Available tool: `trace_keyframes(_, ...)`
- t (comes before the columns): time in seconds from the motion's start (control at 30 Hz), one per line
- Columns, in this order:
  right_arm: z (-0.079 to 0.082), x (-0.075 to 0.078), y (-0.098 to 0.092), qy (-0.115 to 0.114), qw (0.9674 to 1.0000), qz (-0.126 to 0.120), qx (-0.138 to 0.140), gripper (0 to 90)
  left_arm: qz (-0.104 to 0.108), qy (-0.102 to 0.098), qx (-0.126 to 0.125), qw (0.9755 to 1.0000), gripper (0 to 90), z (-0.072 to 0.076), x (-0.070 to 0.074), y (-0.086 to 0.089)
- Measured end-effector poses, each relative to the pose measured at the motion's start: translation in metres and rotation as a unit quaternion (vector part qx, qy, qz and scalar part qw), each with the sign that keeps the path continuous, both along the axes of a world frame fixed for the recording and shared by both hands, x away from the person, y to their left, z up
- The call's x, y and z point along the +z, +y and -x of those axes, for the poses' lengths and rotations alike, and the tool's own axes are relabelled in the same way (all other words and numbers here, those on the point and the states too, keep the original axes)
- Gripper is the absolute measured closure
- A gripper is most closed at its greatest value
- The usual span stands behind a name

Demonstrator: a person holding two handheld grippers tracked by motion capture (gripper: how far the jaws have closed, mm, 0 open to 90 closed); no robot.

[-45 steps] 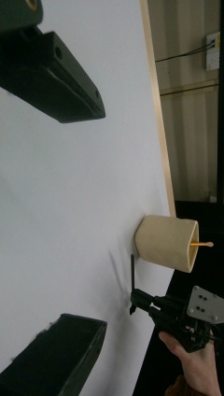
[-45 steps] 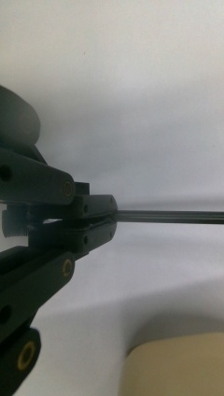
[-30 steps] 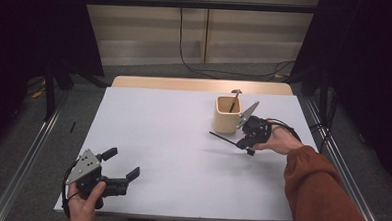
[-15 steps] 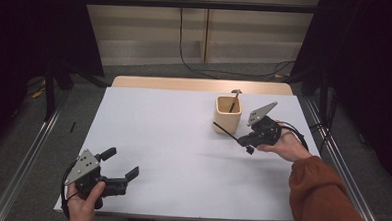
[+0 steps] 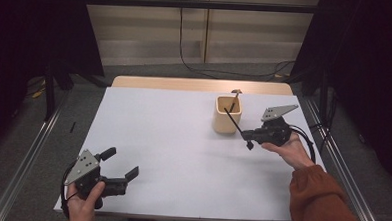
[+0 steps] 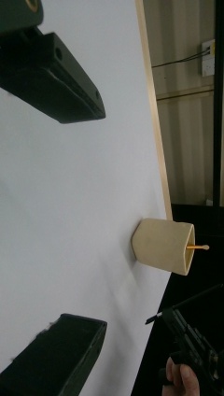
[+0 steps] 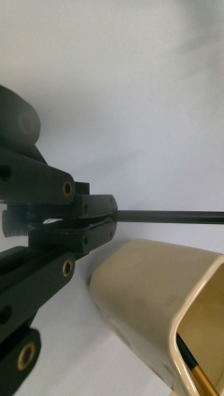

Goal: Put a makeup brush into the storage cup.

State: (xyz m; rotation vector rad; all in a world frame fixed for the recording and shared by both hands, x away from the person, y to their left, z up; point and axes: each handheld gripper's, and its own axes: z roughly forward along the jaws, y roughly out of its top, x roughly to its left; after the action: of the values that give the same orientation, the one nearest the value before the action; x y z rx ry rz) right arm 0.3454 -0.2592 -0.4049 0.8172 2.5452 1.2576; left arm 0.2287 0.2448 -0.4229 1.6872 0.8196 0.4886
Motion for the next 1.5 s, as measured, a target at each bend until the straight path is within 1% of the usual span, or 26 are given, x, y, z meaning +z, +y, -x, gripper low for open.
trace_keyframes(0.07,0.001,-0.001,-0.002,-0.002,0.9999,-0.013,-0.006,86.2,-0.001,0.000,0.000,1.0000,1.4,0.000,0.000,0.000)
trace_keyframes(0.13,0.003,-0.002,-0.004,-0.010,0.9996,-0.022,-0.013,86.2,0.000,-0.001,0.000,1.0000,1.4,0.001,0.000,0.000)
trace_keyframes(0.17,0.003,-0.003,-0.005,-0.011,0.9993,-0.033,-0.015,86.2,-0.001,-0.001,0.000,1.0000,1.4,0.000,0.000,0.000)
trace_keyframes(0.23,0.004,-0.003,-0.007,-0.017,0.9986,-0.047,-0.020,86.2,-0.001,0.000,0.000,1.0000,1.4,0.000,0.000,0.000)
trace_keyframes(0.27,0.005,-0.003,-0.007,-0.015,0.9982,-0.056,-0.016,86.1,-0.001,0.000,0.000,1.0000,1.4,0.000,0.000,0.000)
trace_keyframes(0.33,0.006,-0.003,-0.007,-0.016,0.9977,-0.063,-0.015,86.2,-0.001,0.000,-0.001,1.0000,1.4,0.000,0.000,0.000)
trace_keyframes(0.47,0.011,0.000,-0.004,-0.027,0.9972,-0.069,-0.010,86.2,-0.001,-0.001,-0.001,1.0000,1.5,0.001,0.000,0.000)
trace_keyframes(0.53,0.012,0.000,-0.004,-0.030,0.9962,-0.081,-0.010,86.2,-0.002,-0.001,0.000,1.0000,1.5,0.001,0.000,0.000)
trace_keyframes(0.63,0.014,0.001,-0.004,-0.035,0.9953,-0.090,-0.011,86.2,-0.002,-0.001,0.000,1.0000,1.6,0.001,0.000,0.000)
trace_keyframes(0.83,0.016,0.004,-0.009,-0.042,0.9918,-0.119,-0.018,86.2,-0.002,0.000,-0.004,1.0000,1.5,0.001,0.000,0.000)
trace_keyframes(1.0,0.021,0.008,-0.017,-0.049,0.9878,-0.145,-0.028,86.2,0.000,-0.002,-0.006,1.0000,1.6,0.002,0.001,0.000)
trace_keyframes(1.07,0.023,0.007,-0.019,-0.049,0.9879,-0.144,-0.029,86.2,0.001,-0.003,-0.009,1.0000,1.5,0.002,0.001,0.000)
trace_keyframes(1.17,0.026,0.008,-0.021,-0.047,0.9869,-0.152,-0.028,86.2,0.000,-0.004,-0.011,0.9999,1.5,0.002,0.001,0.000)
trace_keyframes(1.33,0.034,0.012,-0.018,-0.046,0.9864,-0.157,-0.017,86.2,0.000,-0.007,-0.014,0.9999,1.5,0.002,0.001,0.000)
trace_keyframes(1.43,0.040,0.014,-0.015,-0.047,0.9869,-0.154,-0.009,86.2,-0.001,-0.007,-0.014,0.9999,1.5,0.002,0.001,0.000)
trace_keyframes(1.5,0.043,0.015,-0.013,-0.045,0.9864,-0.158,-0.002,86.1,-0.002,-0.007,-0.012,0.9999,1.5,0.003,0.001,0.000)
